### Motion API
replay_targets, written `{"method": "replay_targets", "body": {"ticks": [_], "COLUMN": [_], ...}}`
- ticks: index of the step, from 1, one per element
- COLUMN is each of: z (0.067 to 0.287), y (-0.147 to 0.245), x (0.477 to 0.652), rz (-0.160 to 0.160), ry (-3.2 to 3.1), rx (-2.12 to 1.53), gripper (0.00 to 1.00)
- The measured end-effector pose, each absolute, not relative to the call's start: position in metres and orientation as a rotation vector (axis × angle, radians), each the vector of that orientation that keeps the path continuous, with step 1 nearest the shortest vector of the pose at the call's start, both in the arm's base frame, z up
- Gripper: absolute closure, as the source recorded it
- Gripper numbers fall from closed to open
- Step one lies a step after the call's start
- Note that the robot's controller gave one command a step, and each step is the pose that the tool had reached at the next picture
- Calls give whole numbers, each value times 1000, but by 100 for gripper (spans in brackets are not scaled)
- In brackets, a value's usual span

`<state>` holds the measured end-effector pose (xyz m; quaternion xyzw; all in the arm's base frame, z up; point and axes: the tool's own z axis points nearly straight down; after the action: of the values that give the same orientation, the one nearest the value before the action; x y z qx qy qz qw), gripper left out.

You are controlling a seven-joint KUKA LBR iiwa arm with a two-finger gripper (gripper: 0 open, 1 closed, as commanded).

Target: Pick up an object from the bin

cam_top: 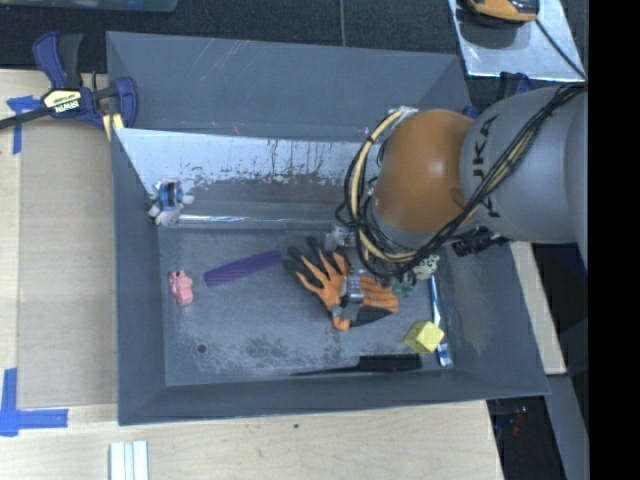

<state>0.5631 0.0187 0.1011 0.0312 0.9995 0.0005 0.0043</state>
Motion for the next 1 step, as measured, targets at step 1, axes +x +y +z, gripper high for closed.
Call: {"method": "replay_targets", "body": {"ticks": [1], "z": [71], "y": [20], "x": [566], "rz": [7], "ry": [3086], "rx": [523], "gripper": [0]}}
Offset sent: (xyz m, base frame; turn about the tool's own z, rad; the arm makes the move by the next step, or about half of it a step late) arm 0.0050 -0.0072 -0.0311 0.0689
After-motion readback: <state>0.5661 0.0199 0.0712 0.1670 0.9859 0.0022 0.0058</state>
